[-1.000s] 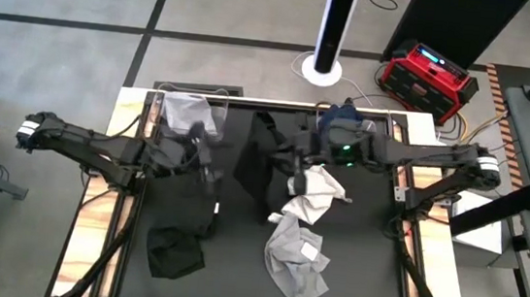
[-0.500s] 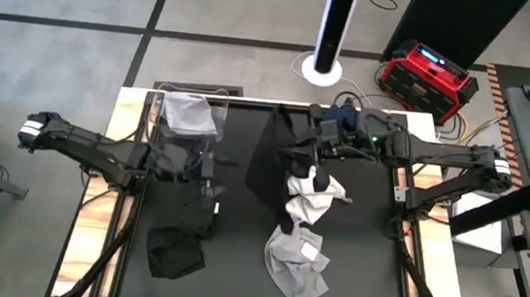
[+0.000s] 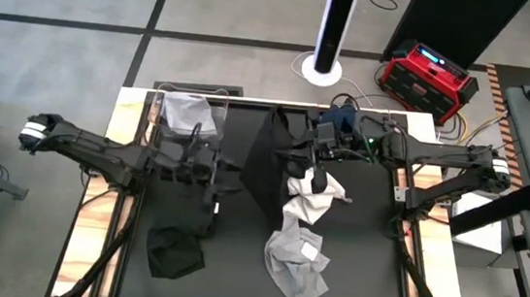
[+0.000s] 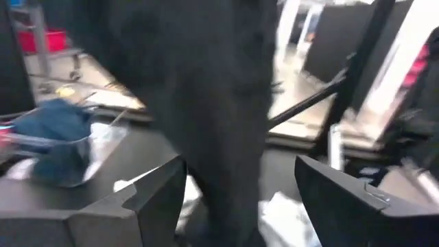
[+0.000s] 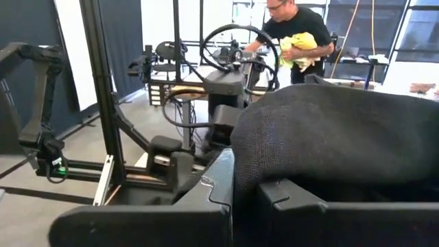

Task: Sort towels by color in basket
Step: Put the right black towel into the right transparent bin

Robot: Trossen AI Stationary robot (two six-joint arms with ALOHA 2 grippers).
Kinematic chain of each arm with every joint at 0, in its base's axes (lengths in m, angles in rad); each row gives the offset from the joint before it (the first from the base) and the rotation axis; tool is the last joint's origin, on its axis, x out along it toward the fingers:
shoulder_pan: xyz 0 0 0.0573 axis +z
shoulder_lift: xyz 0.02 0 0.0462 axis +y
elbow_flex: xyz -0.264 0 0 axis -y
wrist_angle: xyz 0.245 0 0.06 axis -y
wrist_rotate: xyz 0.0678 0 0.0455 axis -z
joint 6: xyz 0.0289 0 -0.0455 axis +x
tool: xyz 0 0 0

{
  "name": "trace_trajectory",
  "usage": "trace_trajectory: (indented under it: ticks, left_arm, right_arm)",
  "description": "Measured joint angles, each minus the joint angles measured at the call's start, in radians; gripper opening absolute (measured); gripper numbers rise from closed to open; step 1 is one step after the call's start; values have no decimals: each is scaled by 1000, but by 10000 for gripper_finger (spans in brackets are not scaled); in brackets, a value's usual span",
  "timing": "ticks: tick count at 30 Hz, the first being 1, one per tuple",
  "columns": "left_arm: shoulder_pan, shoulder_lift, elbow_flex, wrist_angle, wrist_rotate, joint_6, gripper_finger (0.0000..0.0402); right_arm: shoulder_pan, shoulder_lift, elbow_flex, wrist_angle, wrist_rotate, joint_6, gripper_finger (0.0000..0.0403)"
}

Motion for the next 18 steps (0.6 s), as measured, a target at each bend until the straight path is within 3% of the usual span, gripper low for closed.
trace_trajectory:
  ticks: [7,11,18]
  left_arm:
    - [17,61,-42,162,-3,-25,256]
    - [18,124,-23,174,3,-1,247]
    - [18,230,75,175,24,93,169]
  right_arm:
    - [0,2,0,3,0,-10,8]
    - [0,1,0,10,0,-12,8]
    - [-1,2,0,4,1,-19,8]
